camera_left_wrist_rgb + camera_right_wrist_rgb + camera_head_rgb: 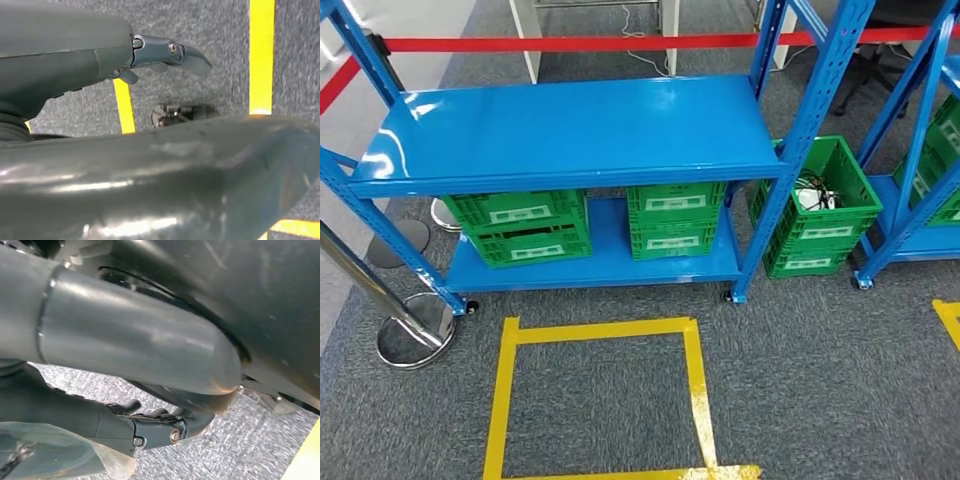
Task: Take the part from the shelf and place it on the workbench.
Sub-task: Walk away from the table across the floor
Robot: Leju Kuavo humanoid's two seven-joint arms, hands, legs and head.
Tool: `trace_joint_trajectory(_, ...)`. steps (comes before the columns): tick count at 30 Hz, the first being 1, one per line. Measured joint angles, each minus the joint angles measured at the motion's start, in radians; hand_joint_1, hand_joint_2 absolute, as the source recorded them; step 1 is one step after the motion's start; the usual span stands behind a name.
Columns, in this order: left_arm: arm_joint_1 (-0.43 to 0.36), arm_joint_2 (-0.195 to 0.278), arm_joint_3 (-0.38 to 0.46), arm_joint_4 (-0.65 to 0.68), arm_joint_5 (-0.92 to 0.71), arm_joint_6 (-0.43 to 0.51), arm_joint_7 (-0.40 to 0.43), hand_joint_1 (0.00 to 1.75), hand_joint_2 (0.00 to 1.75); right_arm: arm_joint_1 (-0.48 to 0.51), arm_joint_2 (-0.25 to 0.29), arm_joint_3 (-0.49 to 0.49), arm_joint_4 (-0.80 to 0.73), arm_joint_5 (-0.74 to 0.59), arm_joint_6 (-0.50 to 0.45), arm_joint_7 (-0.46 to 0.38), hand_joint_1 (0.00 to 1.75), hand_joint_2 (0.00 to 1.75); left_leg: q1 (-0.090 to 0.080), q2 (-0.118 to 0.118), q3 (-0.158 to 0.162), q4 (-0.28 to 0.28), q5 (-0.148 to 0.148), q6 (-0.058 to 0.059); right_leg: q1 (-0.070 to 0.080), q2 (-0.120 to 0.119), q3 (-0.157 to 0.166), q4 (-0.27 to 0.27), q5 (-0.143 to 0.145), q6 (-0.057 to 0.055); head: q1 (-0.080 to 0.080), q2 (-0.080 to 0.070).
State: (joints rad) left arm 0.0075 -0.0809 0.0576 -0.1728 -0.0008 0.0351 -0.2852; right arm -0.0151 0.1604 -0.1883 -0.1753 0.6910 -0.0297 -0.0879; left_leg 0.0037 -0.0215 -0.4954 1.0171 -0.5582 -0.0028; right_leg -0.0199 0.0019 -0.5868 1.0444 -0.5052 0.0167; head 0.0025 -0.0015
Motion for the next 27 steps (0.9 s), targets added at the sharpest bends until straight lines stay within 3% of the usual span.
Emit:
trace_joint_trajectory(2,-0.001,0.001,0.0,0.0,0.0,0.0,0.0,0.0,0.0,0.0,0.0,0.0,0.0,0.0,0.002,0.001,0.0,0.0,0.002,0.006,-0.025,0.057,-0.028,-0.009,-0.004,-0.004,0.01,-0.004,-0.006,-0.011,-0.003,0.0)
trace_joint_trajectory(4,-0.002,0.001,0.0,0.0,-0.001,0.0,0.0,0.0,0.0,0.0,0.0,-0.001,0.0,-0.001,0.007,0.001,0.0,0.0,0.004,0.01,-0.097,0.184,-0.073,-0.018,-0.004,-0.008,0.019,-0.004,-0.015,-0.018,-0.005,0.0)
trace_joint_trajectory(6,0.001,0.0,0.0,0.0,-0.002,0.0,0.001,0.0,0.0,0.0,0.0,-0.001,0.0,-0.002,0.013,0.002,0.0,0.0,0.007,0.01,-0.163,0.277,-0.083,-0.021,-0.003,-0.009,0.031,-0.004,-0.026,-0.021,-0.005,0.0)
trace_joint_trajectory(7,0.003,0.001,0.0,0.0,-0.003,0.0,0.001,0.0,0.0,0.0,0.0,-0.001,0.0,-0.002,0.015,0.002,0.0,0.0,0.007,0.01,-0.174,0.276,-0.06,-0.02,-0.003,-0.008,0.039,-0.004,-0.031,-0.02,-0.005,0.0)
trace_joint_trajectory(8,0.004,0.001,0.0,0.0,-0.003,0.0,0.001,0.0,0.0,0.0,0.0,-0.001,0.0,-0.002,0.017,0.002,0.0,0.0,0.007,0.011,-0.168,0.238,-0.019,-0.017,-0.003,-0.007,0.048,-0.004,-0.037,-0.019,-0.005,0.0)
trace_joint_trajectory(9,0.005,0.002,0.0,0.0,-0.004,0.0,0.001,0.0,0.0,0.001,0.0,-0.001,0.0,-0.002,0.018,0.003,0.0,0.0,0.006,0.012,-0.149,0.175,0.028,-0.012,-0.003,-0.007,0.054,-0.005,-0.044,-0.016,-0.005,0.0)
trace_joint_trajectory(11,0.003,0.003,0.0,0.0,-0.005,0.0,0.001,0.0,0.0,0.0,0.0,-0.001,0.0,-0.002,0.019,0.004,0.0,0.0,0.001,0.017,-0.111,0.069,0.076,-0.003,-0.001,-0.007,0.062,-0.008,-0.057,-0.006,-0.005,0.0)
trace_joint_trajectory(15,0.003,0.003,0.0,0.0,-0.009,-0.003,0.003,0.0,0.0,-0.003,0.0,-0.001,0.0,-0.001,0.03,0.006,0.0,0.0,-0.005,0.016,-0.083,0.019,0.065,0.013,-0.001,-0.011,0.079,-0.024,-0.068,0.019,-0.004,0.0)
trace_joint_trajectory(17,0.005,0.003,0.0,0.0,-0.01,-0.004,0.004,0.0,0.0,-0.004,0.0,-0.001,0.0,-0.001,0.036,0.008,0.0,0.0,0.0,0.014,-0.067,0.003,0.067,0.023,0.0,-0.008,0.064,0.013,-0.09,0.026,0.0,0.0)
trace_joint_trajectory(20,0.002,0.003,0.0,0.0,-0.011,-0.005,0.006,0.0,0.0,-0.005,-0.001,-0.001,-0.001,-0.002,0.039,0.008,0.0,0.0,-0.002,0.015,-0.051,-0.003,0.057,0.036,0.001,-0.004,-0.047,0.194,-0.158,0.029,0.004,0.0)
trace_joint_trajectory(21,0.001,0.003,0.0,0.0,-0.012,-0.005,0.006,0.0,0.0,-0.005,-0.001,-0.001,-0.001,-0.002,0.039,0.008,0.0,0.0,-0.004,0.014,-0.045,-0.003,0.051,0.038,0.001,-0.004,-0.081,0.238,-0.161,0.029,0.004,0.0)
trace_joint_trajectory(22,0.002,0.002,0.0,0.0,-0.012,-0.006,0.008,0.0,0.0,-0.005,-0.001,-0.001,-0.001,-0.002,0.039,0.008,0.0,0.0,-0.006,0.013,-0.035,-0.003,0.044,0.039,0.002,-0.004,-0.098,0.246,-0.142,0.028,0.004,0.0)
trace_joint_trajectory(23,0.003,0.002,0.0,0.0,-0.013,-0.006,0.009,0.0,0.0,-0.005,-0.002,-0.001,-0.001,-0.002,0.04,0.009,0.0,0.0,-0.007,0.011,-0.024,-0.003,0.035,0.039,0.004,-0.004,-0.095,0.215,-0.101,0.025,0.004,0.0)
trace_joint_trajectory(25,0.004,0.001,0.0,0.0,-0.015,-0.006,0.01,0.0,0.0,-0.003,-0.002,-0.001,0.0,-0.002,0.043,0.014,0.0,0.0,-0.01,0.008,0.0,-0.003,0.016,0.036,0.008,-0.003,-0.054,0.09,-0.01,0.014,0.003,0.0)
trace_joint_trajectory(27,0.001,0.001,0.0,0.001,-0.016,-0.006,0.011,0.0,0.0,-0.002,-0.003,-0.001,0.0,-0.002,0.047,0.017,0.0,0.0,-0.011,0.005,0.009,-0.002,0.001,0.027,0.013,-0.001,-0.018,0.01,0.02,0.004,-0.001,0.0)
